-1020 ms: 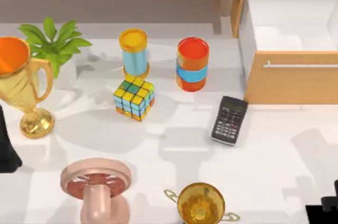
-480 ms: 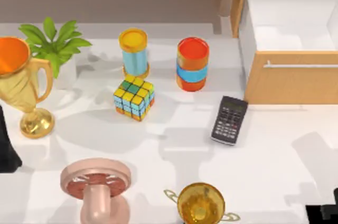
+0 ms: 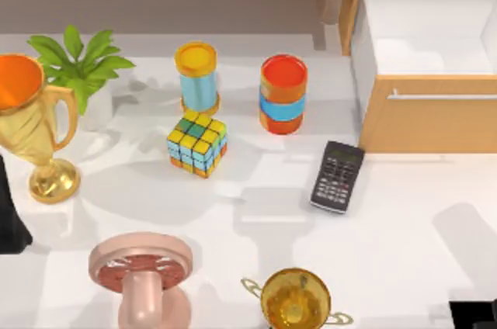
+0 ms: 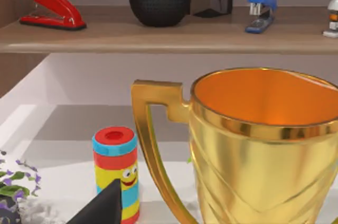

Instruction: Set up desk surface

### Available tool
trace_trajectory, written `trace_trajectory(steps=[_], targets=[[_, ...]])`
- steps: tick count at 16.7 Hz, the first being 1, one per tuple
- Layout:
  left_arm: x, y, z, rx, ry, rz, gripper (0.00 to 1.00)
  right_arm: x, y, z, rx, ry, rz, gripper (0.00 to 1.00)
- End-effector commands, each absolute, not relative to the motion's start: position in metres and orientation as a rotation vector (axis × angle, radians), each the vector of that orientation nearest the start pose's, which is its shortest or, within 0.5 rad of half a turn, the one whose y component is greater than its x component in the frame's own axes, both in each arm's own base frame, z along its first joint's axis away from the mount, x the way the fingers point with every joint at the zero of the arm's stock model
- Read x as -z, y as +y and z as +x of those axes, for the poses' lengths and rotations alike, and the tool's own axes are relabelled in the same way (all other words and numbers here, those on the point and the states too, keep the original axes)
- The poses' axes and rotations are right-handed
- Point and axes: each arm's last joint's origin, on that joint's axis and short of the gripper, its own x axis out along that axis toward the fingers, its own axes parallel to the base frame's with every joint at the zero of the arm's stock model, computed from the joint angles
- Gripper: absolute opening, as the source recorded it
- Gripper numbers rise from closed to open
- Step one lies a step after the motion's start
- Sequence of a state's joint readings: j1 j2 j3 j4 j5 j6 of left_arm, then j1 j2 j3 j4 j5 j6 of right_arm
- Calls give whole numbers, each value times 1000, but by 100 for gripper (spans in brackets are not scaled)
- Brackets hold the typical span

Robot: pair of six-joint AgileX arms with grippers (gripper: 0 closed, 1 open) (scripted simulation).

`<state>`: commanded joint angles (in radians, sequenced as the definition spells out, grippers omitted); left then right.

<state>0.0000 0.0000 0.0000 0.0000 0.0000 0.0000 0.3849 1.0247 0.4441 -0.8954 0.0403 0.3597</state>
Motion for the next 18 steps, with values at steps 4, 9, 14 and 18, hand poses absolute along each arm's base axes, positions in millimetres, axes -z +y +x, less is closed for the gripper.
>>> trace_trajectory(steps=[4,9,14,18], targets=[[-160,-1,106,0,0,0,100,-143,50,126,-12,1469,-14,23],[-160,-1,106,0,0,0,100,-143,50,126,-12,1469,-14,60],[-160,-1,106,0,0,0,100,-143,50,126,-12,1469,-14,98],[-160,-1,106,0,0,0,100,-143,50,126,-12,1469,-14,100]])
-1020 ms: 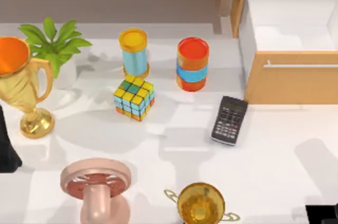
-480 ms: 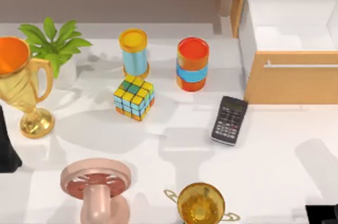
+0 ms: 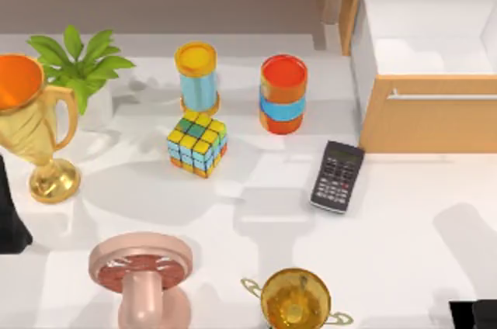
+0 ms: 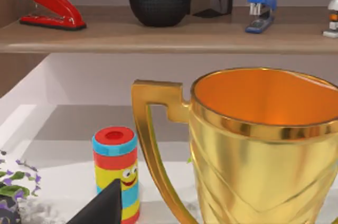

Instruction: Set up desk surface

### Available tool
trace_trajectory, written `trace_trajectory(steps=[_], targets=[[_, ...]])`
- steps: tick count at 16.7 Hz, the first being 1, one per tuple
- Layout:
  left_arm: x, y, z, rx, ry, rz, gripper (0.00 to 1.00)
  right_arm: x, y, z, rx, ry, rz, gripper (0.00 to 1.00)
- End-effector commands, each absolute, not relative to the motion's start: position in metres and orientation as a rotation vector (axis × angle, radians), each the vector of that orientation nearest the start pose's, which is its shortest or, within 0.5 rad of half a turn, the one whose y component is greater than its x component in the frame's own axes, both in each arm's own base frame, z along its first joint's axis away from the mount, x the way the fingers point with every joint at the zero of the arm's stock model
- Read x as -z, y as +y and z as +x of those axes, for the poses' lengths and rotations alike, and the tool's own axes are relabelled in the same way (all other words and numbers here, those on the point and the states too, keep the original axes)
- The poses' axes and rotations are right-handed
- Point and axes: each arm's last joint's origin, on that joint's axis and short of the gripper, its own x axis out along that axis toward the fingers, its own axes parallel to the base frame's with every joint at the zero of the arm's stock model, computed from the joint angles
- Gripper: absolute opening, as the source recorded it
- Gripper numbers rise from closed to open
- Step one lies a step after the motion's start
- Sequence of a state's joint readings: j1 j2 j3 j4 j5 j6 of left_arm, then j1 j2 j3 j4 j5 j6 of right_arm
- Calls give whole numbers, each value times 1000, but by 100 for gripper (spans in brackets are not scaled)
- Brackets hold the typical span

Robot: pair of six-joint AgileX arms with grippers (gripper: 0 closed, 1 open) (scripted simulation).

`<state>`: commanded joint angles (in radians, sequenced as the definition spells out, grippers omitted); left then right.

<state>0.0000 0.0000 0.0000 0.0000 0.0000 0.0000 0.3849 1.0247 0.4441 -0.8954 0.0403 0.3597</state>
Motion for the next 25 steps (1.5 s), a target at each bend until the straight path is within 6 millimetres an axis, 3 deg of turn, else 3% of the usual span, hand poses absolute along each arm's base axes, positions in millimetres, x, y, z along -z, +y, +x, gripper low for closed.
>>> trace_trajectory(steps=[8,13,19,25], targets=[[-160,-1,106,0,0,0,100,-144,52,129,-46,1446,-18,100],[-160,-1,106,0,0,0,100,-144,71,150,-310,1267,-106,100],[-160,-1,106,0,0,0,100,-147,109,191,-675,742,-381,100],[-160,-1,106,0,0,0,100,-139,137,215,-749,166,-742,100]])
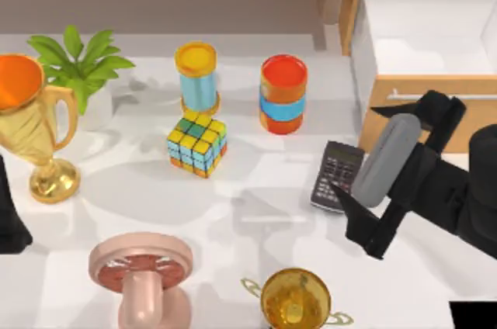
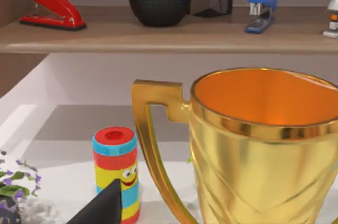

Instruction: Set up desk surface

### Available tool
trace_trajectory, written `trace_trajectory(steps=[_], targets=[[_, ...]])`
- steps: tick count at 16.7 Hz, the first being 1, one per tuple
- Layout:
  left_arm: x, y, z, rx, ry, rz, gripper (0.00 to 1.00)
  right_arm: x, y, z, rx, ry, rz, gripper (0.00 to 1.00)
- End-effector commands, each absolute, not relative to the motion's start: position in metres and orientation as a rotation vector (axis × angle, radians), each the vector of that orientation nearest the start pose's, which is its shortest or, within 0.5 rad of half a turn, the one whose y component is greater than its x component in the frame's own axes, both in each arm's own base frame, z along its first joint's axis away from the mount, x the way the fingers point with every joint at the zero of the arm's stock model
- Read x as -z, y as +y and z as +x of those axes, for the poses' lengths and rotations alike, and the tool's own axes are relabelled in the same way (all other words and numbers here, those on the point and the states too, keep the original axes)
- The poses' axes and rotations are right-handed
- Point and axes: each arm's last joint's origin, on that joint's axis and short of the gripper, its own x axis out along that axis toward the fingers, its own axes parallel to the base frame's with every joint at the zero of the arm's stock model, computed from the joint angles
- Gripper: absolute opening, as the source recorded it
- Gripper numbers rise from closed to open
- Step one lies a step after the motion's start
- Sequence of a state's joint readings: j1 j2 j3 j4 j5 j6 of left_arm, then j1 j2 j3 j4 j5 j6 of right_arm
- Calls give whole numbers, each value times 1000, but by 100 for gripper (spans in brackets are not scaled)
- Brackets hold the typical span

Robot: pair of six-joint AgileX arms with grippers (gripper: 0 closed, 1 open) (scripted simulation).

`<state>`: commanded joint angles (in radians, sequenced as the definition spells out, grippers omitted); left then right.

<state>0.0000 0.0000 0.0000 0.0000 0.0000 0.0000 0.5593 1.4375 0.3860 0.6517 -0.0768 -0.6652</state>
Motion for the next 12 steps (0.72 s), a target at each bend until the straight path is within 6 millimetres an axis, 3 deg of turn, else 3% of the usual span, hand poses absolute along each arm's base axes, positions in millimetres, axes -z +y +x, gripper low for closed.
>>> trace_trajectory(steps=[6,12], targets=[[-160,-1,106,0,0,0,100,-111,135,216,-586,-127,-1079,100],[-160,-1,106,0,0,0,100,-97,107,222,-274,-161,-1362,100]])
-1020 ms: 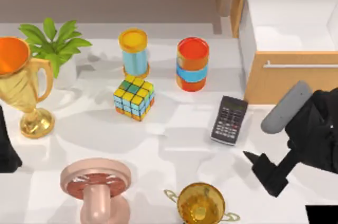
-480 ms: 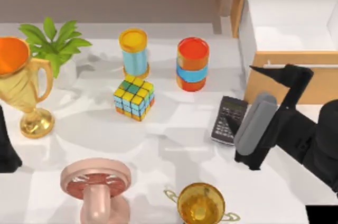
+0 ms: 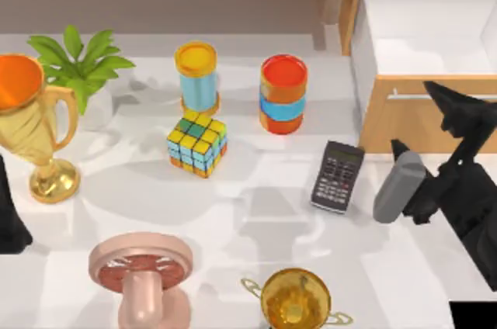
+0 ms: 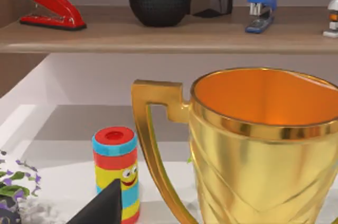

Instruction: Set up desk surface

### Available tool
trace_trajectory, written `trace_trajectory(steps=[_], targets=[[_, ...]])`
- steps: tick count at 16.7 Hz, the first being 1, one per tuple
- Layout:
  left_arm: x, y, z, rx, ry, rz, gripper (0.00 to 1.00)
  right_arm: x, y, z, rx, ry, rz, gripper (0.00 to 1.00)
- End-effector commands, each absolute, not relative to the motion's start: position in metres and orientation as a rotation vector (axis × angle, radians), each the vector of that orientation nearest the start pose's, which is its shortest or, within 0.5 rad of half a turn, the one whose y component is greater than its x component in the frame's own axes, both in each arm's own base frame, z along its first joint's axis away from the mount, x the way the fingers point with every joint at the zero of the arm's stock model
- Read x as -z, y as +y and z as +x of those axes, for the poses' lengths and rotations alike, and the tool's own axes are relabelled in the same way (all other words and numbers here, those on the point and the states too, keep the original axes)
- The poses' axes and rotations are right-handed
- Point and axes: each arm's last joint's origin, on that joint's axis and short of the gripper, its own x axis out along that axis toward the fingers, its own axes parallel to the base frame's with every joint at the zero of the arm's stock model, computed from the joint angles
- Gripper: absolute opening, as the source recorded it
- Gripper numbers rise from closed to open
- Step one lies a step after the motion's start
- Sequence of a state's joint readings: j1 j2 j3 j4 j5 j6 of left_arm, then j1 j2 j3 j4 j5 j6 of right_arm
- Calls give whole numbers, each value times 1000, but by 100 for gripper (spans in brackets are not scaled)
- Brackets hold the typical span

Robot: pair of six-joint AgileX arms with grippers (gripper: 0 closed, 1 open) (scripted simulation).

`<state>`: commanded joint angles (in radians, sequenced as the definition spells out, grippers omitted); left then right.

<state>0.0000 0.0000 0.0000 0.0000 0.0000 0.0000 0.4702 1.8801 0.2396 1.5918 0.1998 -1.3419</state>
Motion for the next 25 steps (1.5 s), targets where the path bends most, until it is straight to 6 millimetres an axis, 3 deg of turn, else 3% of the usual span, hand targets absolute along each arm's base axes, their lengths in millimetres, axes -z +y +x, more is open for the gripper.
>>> trace_trajectory(steps=[7,14,19,23,25], targets=[[-160,-1,106,0,0,0,100,-89,72,228,3,3,-1567,100],[-160,-1,106,0,0,0,100,-89,72,229,3,6,-1570,100],[-160,-1,106,0,0,0,100,-89,71,251,8,8,-1571,100],[-160,-1,106,0,0,0,100,-89,71,253,8,8,-1571,100],[-160,-1,106,0,0,0,100,-89,71,253,8,8,-1571,85]])
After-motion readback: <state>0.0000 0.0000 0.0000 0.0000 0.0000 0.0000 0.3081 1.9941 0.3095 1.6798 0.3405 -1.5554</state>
